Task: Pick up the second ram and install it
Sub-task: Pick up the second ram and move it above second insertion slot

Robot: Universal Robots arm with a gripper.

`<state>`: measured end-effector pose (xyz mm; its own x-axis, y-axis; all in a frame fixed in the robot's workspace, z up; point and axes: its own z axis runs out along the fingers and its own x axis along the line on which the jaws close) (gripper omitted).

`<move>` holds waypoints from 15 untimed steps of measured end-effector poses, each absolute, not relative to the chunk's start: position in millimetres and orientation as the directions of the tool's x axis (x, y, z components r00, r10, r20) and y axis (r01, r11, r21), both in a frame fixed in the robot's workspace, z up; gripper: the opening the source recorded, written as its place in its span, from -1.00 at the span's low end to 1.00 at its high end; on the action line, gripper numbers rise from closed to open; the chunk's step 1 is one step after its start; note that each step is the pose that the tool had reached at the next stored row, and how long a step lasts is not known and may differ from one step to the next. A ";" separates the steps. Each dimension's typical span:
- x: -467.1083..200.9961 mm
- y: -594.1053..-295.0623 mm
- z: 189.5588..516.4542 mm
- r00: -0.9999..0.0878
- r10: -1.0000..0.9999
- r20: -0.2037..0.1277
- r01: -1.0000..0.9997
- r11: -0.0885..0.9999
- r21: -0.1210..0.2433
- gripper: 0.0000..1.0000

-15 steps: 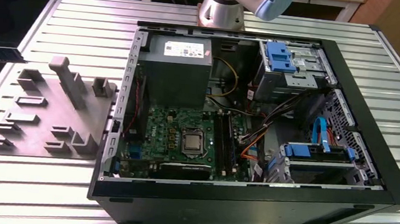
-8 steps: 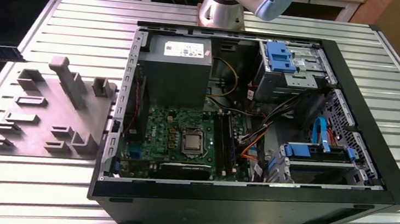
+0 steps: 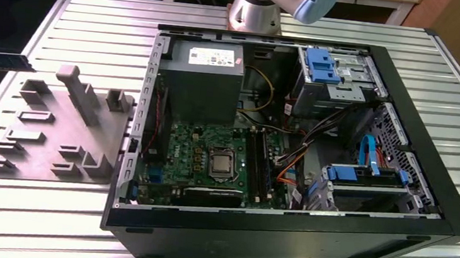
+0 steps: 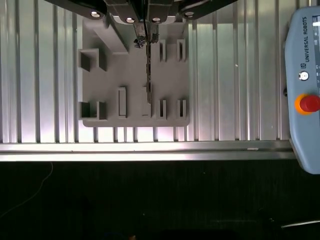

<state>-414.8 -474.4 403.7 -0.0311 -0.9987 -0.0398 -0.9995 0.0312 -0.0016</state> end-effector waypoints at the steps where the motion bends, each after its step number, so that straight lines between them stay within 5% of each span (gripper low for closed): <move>1: -412.5 -474.4 403.6 -0.031 -0.999 -0.040 -1.000 0.031 -0.002 -0.77; 15: -361.8 -474.4 403.5 -0.031 -0.999 -0.040 -1.000 0.031 0.000 -0.77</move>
